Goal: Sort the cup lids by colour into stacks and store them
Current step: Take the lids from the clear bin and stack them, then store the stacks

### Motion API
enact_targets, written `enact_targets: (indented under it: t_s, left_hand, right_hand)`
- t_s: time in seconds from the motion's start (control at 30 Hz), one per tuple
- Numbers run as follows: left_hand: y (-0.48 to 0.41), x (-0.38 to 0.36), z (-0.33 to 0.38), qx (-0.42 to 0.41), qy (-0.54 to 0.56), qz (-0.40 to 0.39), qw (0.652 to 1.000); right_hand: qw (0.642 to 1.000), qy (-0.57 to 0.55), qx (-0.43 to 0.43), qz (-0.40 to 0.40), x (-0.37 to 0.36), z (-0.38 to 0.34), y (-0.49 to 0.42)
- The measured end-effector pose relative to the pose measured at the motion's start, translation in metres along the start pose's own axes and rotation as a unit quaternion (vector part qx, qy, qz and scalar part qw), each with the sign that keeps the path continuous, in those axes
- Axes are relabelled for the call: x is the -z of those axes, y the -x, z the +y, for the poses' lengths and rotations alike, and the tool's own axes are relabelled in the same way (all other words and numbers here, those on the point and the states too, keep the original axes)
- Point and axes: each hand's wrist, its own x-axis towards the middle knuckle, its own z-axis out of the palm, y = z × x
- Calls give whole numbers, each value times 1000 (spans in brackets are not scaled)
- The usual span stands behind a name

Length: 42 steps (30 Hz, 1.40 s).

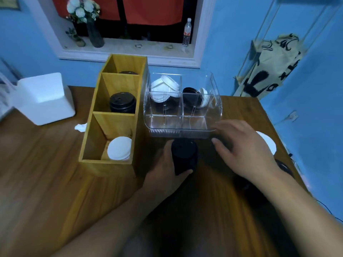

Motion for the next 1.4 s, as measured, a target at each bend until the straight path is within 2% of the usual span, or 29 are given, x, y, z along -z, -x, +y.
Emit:
enact_targets:
  t_s: [0.13,0.33,0.43,0.57,0.7,0.83,0.97,1.07,1.13,1.23,1.27,1.4]
  left_hand:
    - [24,24,-21,13,-26,-12,999]
    - [31,25,-30,23,-18,-24,999]
    - [31,27,-29,28,-5,-26,999]
    - [30,31,-25,37,0,-43,998]
    - [30,33,-25,40,0,-49,998]
    - [29,33,-25,48,-9,-57,997]
    - [28,35,-24,49,-10,-57,997]
    - [28,38,-19,54,-2,-68,996]
    - [28,39,-17,51,-7,-74,996]
    - [28,41,-16,51,-9,-78,996]
    - [28,42,-16,53,-7,-83,995]
    - [30,44,-13,41,-13,-79,996]
  right_hand:
    - [998,-12,0,-59,-5,3,-56]
    - [990,-95,-75,-70,-21,22,-193]
    - [979,-47,-92,-179,-39,30,-249]
    - [924,92,-89,-361,-65,30,-283]
    - [903,120,-83,-405,-74,27,-293]
    - [925,92,-84,-358,-61,29,-289]
    - [976,-19,-98,-192,-30,32,-263]
    - [977,-149,-143,-47,-10,30,-224]
    - [951,-245,-179,57,-1,26,-189]
    - [857,-434,-246,124,0,6,-117]
    - [829,-475,-269,122,-7,-2,-91]
    - [767,-521,-373,33,-49,-27,2]
